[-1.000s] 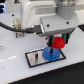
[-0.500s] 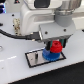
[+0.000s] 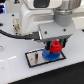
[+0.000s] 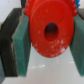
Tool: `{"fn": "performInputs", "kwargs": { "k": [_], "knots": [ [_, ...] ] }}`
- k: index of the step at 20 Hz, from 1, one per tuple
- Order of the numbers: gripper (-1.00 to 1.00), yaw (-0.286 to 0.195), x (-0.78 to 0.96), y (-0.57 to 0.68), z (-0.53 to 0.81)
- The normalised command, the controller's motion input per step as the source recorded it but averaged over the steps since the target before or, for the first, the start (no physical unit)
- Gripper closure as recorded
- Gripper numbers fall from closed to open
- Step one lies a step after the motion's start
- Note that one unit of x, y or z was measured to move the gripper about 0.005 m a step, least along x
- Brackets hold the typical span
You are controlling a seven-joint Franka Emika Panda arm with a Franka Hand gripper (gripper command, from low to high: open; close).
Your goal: Insert the blue gear onto the right peg, followed by the red gear
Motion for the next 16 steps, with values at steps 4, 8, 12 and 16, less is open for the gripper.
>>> {"fn": "performInputs", "kwargs": {
  "k": [4,8,12,16],
  "knots": [
    [1.0,0.0,0.14,-0.13,0.03],
    [1.0,0.0,0.14,-0.22,-0.13],
    [1.0,0.0,0.14,-0.21,-0.2],
    [1.0,0.0,0.15,-0.04,0.14]
  ]
}}
